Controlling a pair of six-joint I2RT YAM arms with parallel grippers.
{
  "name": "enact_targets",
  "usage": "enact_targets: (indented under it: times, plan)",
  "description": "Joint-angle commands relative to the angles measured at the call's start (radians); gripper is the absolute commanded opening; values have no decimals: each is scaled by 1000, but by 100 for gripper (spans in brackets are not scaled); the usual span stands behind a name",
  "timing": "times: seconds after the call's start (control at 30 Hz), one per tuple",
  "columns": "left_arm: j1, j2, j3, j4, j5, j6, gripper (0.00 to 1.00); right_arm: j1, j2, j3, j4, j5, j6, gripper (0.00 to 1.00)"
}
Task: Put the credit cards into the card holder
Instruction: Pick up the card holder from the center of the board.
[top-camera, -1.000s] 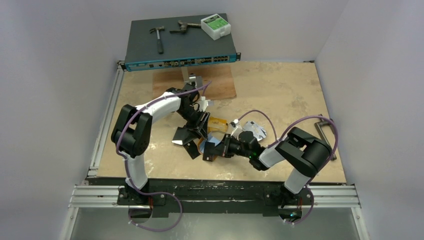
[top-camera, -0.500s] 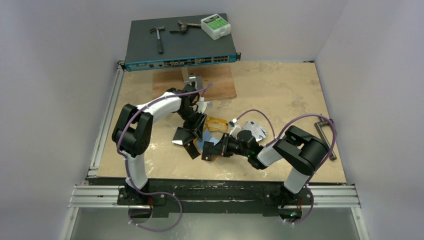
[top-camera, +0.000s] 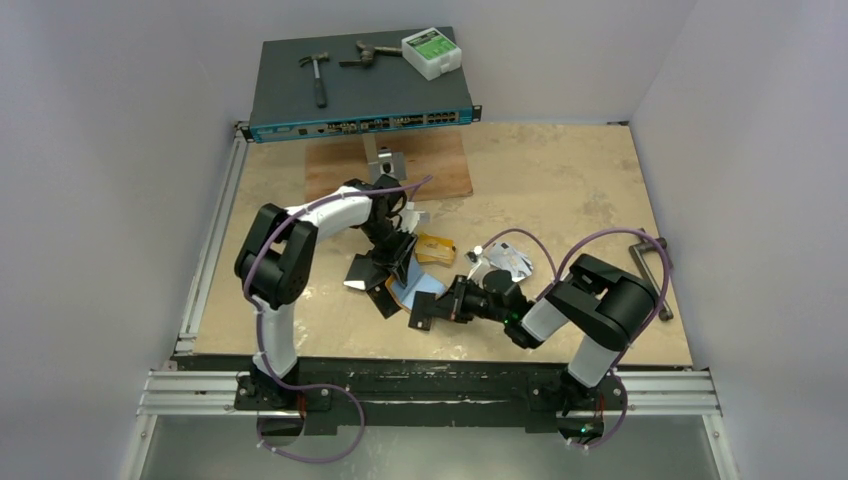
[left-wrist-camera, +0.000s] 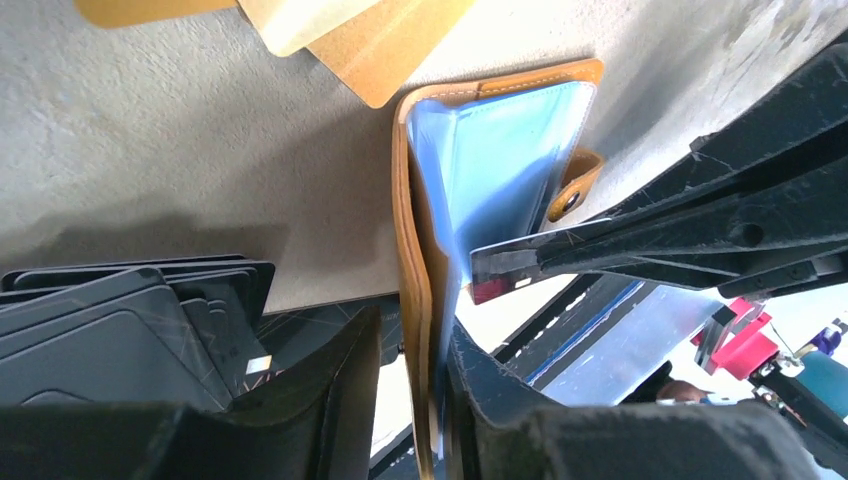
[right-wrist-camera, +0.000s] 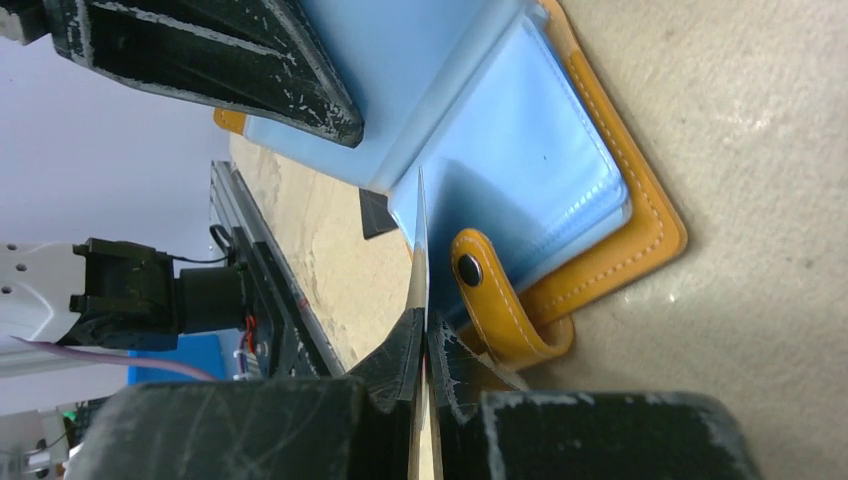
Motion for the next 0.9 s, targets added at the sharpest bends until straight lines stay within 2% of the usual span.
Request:
enact_targets:
  times: [0.0,0.13,0.3,0.37,0.47,0.67,0.77,0.87]
  plan:
    - [-10,31,49,-35,5,-12,27,-4,9,-34,86,-3,15,0]
    - [-9,34,57,-42,12,-10,22,-4,44,-42,122,-10,25,0]
    - [-10,15,60,-41,46,-4,7,-4,62,-79,190,-8,45,0]
    - [-7,2,67,-48,90,-7,0,-5,37,-90,189,-3,45,0]
    - [-5,-8,141,-123,218,9,0,-8,-39,-108,175,-2,43,0]
    - [-5,-134,239,-203,331,41,0,-11,-368,-123,21,43,-38,0]
    - [3,-184,355,-275,419,55,0,-12,-639,-108,-165,102,-113,0]
    - [5,-259,425,-282,490,43,0,-12,-933,-38,-427,177,-228,0]
